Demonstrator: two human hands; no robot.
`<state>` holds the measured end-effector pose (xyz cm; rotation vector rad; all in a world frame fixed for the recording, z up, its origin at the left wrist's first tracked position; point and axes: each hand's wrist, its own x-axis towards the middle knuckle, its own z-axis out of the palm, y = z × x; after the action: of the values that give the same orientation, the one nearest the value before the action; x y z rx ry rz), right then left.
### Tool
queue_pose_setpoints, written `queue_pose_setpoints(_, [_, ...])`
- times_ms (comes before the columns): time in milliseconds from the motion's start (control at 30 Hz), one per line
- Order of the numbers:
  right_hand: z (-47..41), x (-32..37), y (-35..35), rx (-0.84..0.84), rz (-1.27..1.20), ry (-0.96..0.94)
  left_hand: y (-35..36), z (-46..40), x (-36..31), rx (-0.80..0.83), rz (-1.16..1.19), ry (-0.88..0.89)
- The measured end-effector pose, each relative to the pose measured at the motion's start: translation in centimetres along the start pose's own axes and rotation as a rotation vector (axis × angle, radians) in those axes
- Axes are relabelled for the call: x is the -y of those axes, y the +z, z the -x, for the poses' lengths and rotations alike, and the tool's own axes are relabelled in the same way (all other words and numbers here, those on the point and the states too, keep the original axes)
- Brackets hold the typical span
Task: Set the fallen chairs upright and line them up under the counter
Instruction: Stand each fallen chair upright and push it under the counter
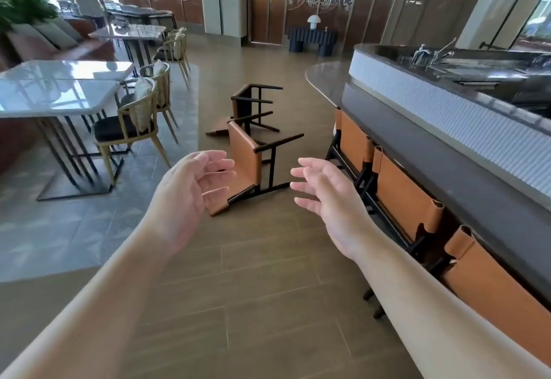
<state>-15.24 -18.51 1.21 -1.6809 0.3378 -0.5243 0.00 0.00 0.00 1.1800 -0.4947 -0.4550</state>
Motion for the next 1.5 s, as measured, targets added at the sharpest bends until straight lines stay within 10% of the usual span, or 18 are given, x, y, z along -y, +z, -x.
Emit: queue_pose_setpoints(1500, [-53.4,-11.5,19.2,0.162,-0.281,0.184,-20.5,-45.4,1.0,-0.297,-0.107,-0.121])
